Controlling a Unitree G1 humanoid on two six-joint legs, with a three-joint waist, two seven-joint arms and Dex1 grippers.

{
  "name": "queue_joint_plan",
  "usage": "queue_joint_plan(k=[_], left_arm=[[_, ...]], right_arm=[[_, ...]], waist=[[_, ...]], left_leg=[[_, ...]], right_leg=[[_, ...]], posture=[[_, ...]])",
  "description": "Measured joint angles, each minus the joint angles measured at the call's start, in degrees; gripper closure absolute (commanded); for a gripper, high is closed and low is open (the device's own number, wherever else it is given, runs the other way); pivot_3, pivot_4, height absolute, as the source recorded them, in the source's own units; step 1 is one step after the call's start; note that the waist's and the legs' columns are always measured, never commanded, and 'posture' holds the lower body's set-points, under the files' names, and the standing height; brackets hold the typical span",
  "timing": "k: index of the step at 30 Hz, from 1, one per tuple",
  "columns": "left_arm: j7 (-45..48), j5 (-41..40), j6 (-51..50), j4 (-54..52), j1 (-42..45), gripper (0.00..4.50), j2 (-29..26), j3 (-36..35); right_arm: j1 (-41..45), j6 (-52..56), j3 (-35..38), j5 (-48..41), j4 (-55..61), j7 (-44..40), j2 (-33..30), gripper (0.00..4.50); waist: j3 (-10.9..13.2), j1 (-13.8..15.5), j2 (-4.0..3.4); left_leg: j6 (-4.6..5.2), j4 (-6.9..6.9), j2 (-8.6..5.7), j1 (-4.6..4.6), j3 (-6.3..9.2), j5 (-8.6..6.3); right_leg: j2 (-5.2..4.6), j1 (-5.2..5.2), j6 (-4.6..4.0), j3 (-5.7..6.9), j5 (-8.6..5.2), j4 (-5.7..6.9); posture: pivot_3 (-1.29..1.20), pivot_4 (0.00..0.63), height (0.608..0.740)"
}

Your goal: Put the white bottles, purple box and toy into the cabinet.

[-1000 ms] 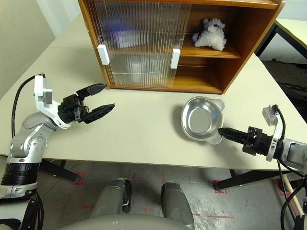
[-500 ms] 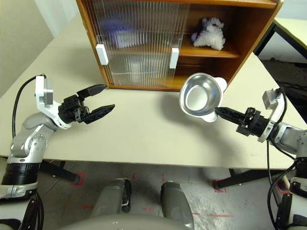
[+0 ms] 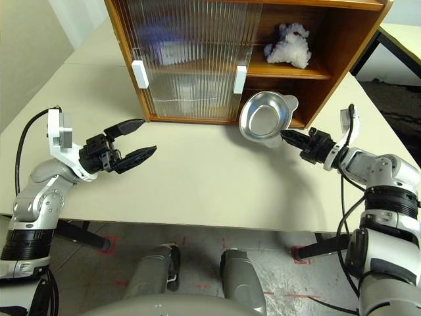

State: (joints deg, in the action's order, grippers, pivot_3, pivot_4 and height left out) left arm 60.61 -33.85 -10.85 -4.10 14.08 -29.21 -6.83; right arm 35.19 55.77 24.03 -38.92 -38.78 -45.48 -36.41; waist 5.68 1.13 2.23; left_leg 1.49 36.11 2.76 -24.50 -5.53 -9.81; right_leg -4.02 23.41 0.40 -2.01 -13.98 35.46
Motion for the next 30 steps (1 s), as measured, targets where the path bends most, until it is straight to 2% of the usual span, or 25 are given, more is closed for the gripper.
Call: queue_joint_plan(k=[6,13,20,30], left_arm=[[-1.06,0.04,0.27,-0.03,0.19,0.00,0.12,0.03],[-1.04,0.13,0.61,0.32,0.93,0.00,-0.18,-0.05],[-2.57,0.14,0.97,0.25,1.18,0.00,-0.13,-1.02],[-2.53,0.34,1.38,0.23,0.68,0.00,0.97,-0.38]], right_arm=[[7.93,-5.30,2.23,1.09,-9.28,4.36,1.31,4.49],[10.71,-8.18,0.79,4.14,-13.70,4.54,3.93,4.49],[15.12,-17.57,2.10,6.26,-20.66,10.14,6.21,4.49],[21.42,-30.92,7.85,6.40,-30.99,20.95,8.44,4.49]], waist=[[0.01,-0.03,-0.03],[-0.03,-0.05,-0.02],[-0.04,-0.08,-0.04],[-0.04,-0.07,-0.05]], left_leg=[[0.00,-0.04,0.01,0.00,-0.02,0.00],[0.00,-0.08,-0.01,-0.03,-0.09,0.00],[0.00,-0.08,0.01,-0.02,-0.22,0.00],[0.00,-0.13,0.00,-0.03,-0.24,0.00]], right_leg=[[0.02,0.02,0.00,-0.01,0.00,0.01],[0.01,0.04,0.05,-0.01,0.03,0.01],[0.00,0.06,0.02,0.01,0.04,0.05],[0.00,0.06,0.00,0.01,0.08,0.05]], posture=[[0.17,0.049,0.740],[0.17,0.034,0.740],[0.18,0.042,0.740],[0.19,0.046,0.740]])
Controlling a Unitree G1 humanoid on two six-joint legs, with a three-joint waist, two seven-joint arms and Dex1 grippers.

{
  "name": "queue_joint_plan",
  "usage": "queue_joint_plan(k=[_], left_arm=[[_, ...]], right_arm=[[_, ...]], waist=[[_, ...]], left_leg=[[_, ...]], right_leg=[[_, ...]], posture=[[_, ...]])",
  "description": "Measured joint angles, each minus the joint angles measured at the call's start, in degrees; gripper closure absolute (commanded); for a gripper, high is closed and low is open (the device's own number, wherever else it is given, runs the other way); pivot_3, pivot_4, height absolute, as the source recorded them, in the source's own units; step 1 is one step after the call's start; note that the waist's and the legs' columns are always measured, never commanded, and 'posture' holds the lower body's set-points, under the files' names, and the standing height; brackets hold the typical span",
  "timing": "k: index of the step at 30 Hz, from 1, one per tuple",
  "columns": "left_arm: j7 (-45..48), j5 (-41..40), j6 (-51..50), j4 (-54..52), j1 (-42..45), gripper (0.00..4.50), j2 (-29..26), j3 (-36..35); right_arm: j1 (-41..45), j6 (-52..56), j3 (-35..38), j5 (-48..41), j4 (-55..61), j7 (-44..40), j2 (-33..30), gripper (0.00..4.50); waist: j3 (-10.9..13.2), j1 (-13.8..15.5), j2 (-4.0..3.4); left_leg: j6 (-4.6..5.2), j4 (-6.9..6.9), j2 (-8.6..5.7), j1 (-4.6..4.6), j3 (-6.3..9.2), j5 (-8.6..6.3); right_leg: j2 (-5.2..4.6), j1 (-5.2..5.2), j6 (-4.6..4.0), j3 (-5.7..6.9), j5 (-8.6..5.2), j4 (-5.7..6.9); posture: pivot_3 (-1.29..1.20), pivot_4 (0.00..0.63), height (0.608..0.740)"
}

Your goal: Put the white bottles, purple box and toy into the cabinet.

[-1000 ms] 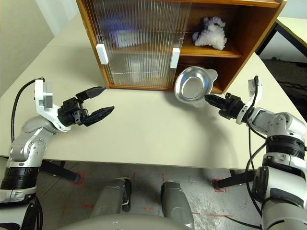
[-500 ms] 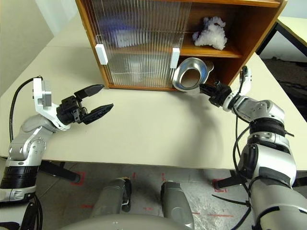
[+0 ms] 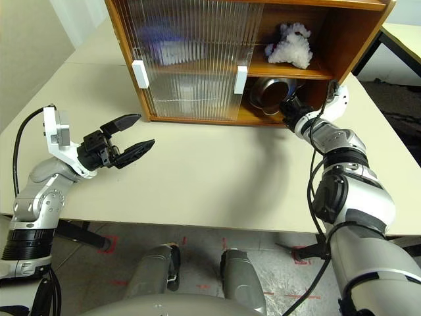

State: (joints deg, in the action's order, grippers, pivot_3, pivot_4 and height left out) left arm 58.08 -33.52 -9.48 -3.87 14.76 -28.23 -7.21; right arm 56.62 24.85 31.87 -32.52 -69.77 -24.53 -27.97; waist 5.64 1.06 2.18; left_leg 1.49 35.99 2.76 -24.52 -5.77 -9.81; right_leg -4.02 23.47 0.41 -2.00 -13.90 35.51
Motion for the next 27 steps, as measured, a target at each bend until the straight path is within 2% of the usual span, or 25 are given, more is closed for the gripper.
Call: queue_joint_plan(k=[5,8,17,18,21,27], left_arm=[[0.26,0.14,0.19,0.18,0.54,0.00,0.00,0.21],[0.26,0.14,0.27,0.19,0.55,0.00,-0.03,0.18],[-0.23,0.64,0.48,-0.24,0.13,0.00,-0.07,0.14],[-0.38,0.65,0.46,-0.36,0.13,0.00,-0.08,0.15],[-0.40,0.65,0.43,-0.44,0.18,0.00,-0.07,0.24],[-0.13,0.53,0.08,-0.39,0.39,0.00,-0.23,0.52]], right_arm=[[0.95,-2.98,0.97,0.02,-2.33,2.49,1.44,4.49],[1.24,-3.92,1.09,0.17,-2.59,3.55,1.50,3.61],[1.54,-4.14,1.26,0.68,-2.77,1.83,2.07,0.18],[1.55,-4.14,1.26,0.70,-2.77,1.19,2.06,0.04],[1.23,-3.83,-0.58,2.15,-2.42,-2.11,1.51,0.04],[-4.60,-1.22,-9.47,9.01,3.58,-11.76,-3.10,0.04]], waist=[[0.00,-0.05,0.00],[0.00,0.00,-0.01],[0.01,0.05,-0.02],[0.01,0.04,-0.02],[0.01,0.01,-0.02],[0.02,0.16,-0.03]], left_leg=[[0.01,-0.02,0.00,0.01,0.02,0.00],[0.01,-0.01,0.02,0.01,0.03,0.00],[0.01,-0.01,0.03,0.01,0.18,0.00],[0.01,-0.01,0.03,0.01,0.18,0.00],[0.01,-0.01,0.03,0.01,0.17,0.00],[0.01,-0.01,0.03,-0.02,0.16,0.00]], right_leg=[[0.00,0.00,0.02,-0.01,0.03,0.01],[0.00,0.00,0.00,0.00,0.01,0.01],[0.00,0.00,-0.06,0.00,-0.02,0.01],[0.00,0.00,-0.05,0.00,-0.01,0.02],[0.00,0.00,-0.05,0.00,-0.01,0.02],[-0.07,-0.01,-0.11,-0.01,-0.10,0.03]], posture=[[0.20,0.051,0.740],[0.21,0.056,0.740],[0.20,0.056,0.740],[0.19,0.056,0.740],[0.18,0.058,0.740],[0.14,0.069,0.740]])
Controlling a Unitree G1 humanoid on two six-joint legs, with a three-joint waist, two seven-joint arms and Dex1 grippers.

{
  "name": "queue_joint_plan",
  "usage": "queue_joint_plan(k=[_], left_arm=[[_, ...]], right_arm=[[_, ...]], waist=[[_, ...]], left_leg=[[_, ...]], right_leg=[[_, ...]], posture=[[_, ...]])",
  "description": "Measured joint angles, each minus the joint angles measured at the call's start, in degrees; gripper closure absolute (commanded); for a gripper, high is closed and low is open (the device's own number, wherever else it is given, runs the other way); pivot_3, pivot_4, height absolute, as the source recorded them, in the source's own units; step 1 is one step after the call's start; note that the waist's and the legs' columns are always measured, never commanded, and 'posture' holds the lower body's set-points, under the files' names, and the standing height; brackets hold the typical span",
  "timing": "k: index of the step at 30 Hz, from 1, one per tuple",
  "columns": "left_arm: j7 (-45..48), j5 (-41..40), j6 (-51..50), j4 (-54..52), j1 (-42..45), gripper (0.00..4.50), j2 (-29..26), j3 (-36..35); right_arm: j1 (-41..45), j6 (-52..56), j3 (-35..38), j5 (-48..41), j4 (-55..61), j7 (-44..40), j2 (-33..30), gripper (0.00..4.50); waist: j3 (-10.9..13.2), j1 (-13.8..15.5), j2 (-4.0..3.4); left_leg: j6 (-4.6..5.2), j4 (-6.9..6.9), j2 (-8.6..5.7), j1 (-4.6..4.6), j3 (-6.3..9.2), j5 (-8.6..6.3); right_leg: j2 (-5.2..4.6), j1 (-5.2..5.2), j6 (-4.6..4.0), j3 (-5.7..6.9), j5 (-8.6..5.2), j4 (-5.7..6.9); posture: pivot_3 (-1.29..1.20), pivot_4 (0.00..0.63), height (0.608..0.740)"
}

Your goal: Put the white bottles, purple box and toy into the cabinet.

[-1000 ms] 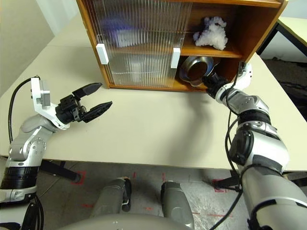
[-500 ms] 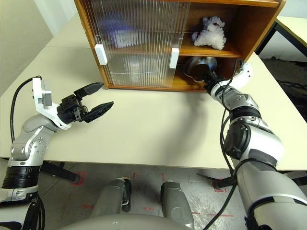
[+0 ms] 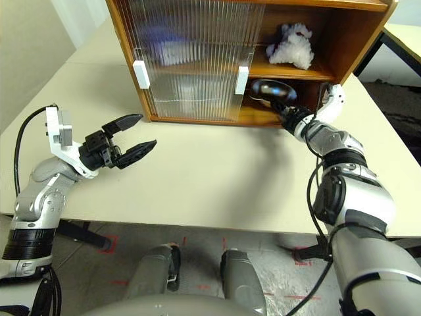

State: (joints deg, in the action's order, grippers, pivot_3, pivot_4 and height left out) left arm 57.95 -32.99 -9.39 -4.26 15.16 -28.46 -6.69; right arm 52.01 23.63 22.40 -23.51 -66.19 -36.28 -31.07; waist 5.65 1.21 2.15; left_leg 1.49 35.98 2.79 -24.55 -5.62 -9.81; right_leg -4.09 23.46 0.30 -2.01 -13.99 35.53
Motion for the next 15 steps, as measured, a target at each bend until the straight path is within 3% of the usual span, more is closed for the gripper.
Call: queue_joint_plan(k=[3,6,10,15], left_arm=[[0.71,-0.13,-0.33,0.20,0.13,0.00,-0.55,-0.03],[1.55,-0.42,-0.63,0.47,0.20,0.00,-0.85,-0.02],[2.54,-0.55,-0.77,0.80,0.23,0.00,-0.86,0.20],[2.82,-0.56,-0.81,0.88,0.40,0.00,-0.09,0.62]], right_arm=[[-6.11,1.72,-4.50,2.52,8.64,-5.39,-2.63,0.04],[-12.80,6.36,-6.90,2.68,21.24,-8.88,-3.71,0.66],[-19.18,13.91,-6.60,-0.99,36.32,-9.86,-3.23,2.11],[-25.24,19.73,-7.98,-4.90,50.29,-9.30,2.01,4.07]], waist=[[0.03,-0.19,-0.05],[0.05,-0.53,-0.09],[0.06,-0.95,-0.10],[0.06,-1.00,-0.11]], left_leg=[[0.00,-0.01,0.01,0.00,0.01,0.00],[0.00,0.00,0.05,0.08,0.04,0.00],[0.00,0.01,0.05,0.19,0.06,0.00],[-0.01,0.04,0.12,0.23,0.06,-0.01]], right_leg=[[-0.01,0.01,0.06,-0.01,-0.04,0.00],[0.02,0.04,0.07,-0.05,-0.05,0.07],[0.05,0.03,0.07,-0.07,-0.05,0.23],[0.04,0.00,0.09,-0.07,-0.04,0.23]], posture=[[0.11,0.072,0.740],[0.09,0.071,0.740],[0.10,0.069,0.740],[0.10,0.064,0.740]])
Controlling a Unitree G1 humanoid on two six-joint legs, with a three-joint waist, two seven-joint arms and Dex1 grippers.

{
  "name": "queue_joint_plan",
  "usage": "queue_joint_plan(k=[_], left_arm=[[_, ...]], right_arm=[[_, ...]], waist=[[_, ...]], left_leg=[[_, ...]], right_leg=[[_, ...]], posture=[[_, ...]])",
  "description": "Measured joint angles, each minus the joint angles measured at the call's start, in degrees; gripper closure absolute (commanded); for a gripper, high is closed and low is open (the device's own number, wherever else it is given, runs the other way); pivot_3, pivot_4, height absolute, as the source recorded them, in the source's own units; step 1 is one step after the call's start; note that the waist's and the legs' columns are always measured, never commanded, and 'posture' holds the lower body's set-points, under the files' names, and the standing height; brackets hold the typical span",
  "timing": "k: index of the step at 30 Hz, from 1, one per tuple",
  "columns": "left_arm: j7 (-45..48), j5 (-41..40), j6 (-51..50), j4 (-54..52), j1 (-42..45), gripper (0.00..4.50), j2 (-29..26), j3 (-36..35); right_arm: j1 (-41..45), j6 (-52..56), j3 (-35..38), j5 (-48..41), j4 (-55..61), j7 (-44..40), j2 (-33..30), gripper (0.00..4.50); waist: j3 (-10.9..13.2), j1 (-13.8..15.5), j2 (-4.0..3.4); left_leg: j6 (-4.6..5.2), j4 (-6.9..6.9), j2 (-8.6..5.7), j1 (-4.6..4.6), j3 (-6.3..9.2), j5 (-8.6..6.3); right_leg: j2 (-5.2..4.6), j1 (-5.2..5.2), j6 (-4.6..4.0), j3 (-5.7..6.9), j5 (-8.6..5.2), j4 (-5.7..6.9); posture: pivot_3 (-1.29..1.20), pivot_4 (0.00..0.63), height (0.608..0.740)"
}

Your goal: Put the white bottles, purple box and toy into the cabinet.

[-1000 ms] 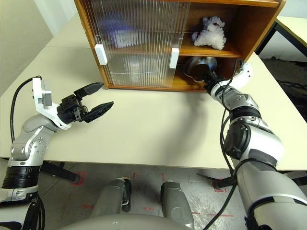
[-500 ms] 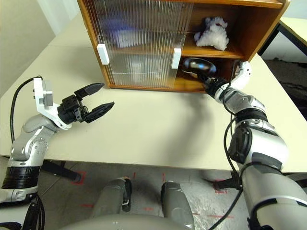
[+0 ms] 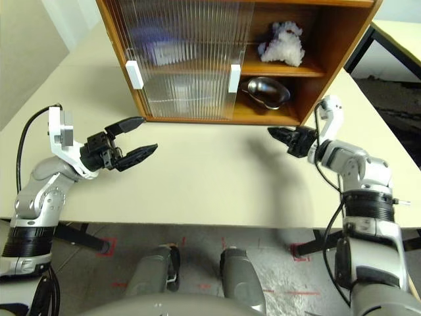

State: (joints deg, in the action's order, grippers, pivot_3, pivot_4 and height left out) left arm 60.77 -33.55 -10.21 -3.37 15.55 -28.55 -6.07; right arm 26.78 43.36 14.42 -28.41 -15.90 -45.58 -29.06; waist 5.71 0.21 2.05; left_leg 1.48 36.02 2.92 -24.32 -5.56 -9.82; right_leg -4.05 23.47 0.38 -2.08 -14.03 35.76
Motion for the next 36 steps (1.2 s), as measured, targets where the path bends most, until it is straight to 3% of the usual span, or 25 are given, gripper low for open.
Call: queue_joint_plan(k=[1,2,9,17,29,36], left_arm=[[-0.01,0.00,0.00,0.00,0.00,0.00,0.20,0.02],[-0.01,0.00,-0.01,-0.01,0.00,0.00,0.29,0.08],[-0.03,0.00,-0.17,-0.15,-0.58,0.00,0.01,-0.09],[-0.46,-0.10,-0.50,-0.82,-1.29,0.00,-0.59,-0.58],[-0.67,-0.05,-0.29,-0.60,-1.08,0.00,0.53,-0.10],[-0.63,0.05,0.22,-0.23,-0.91,0.00,0.76,0.11]], right_arm=[[-0.22,0.08,-0.47,-0.45,1.31,0.30,1.20,4.43],[-0.21,0.05,-0.67,-0.70,2.38,0.35,1.69,4.47],[6.23,-2.26,-2.09,-3.66,4.54,-3.68,3.61,4.47],[6.77,2.45,-5.75,-8.06,8.51,-8.98,3.84,4.47],[18.57,-10.48,-6.67,-2.64,-4.65,-1.60,12.57,4.47],[21.54,-17.76,-6.86,2.40,-11.58,1.40,11.50,4.47]], waist=[[0.01,-0.04,-0.01],[0.03,0.00,-0.04],[0.01,0.10,-0.02],[-0.03,0.91,0.02],[-0.03,0.65,0.02],[-0.04,0.73,0.04]], left_leg=[[0.00,0.01,0.00,-0.01,-0.01,0.00],[0.00,0.01,0.00,-0.02,-0.01,0.00],[0.00,-0.02,-0.03,-0.04,-0.04,0.00],[-0.02,-0.05,-0.01,-0.18,-0.10,-0.01],[-0.03,-0.05,0.15,-0.20,-0.52,-0.02],[-0.04,-0.06,0.19,-0.24,-0.62,-0.02]], right_leg=[[-0.04,0.00,0.02,0.00,0.02,0.00],[-0.07,0.01,0.05,0.00,0.04,-0.01],[-0.07,0.01,-0.05,0.10,0.03,-0.02],[-0.11,0.10,-0.01,0.18,-0.02,-0.02],[-0.09,0.25,-0.28,0.17,0.14,0.00],[-0.14,0.29,-0.44,0.17,0.22,-0.01]], posture=[[0.10,0.061,0.740],[0.10,0.059,0.740],[0.13,0.047,0.740],[0.13,0.048,0.740],[0.11,0.046,0.740],[0.12,0.050,0.740]])
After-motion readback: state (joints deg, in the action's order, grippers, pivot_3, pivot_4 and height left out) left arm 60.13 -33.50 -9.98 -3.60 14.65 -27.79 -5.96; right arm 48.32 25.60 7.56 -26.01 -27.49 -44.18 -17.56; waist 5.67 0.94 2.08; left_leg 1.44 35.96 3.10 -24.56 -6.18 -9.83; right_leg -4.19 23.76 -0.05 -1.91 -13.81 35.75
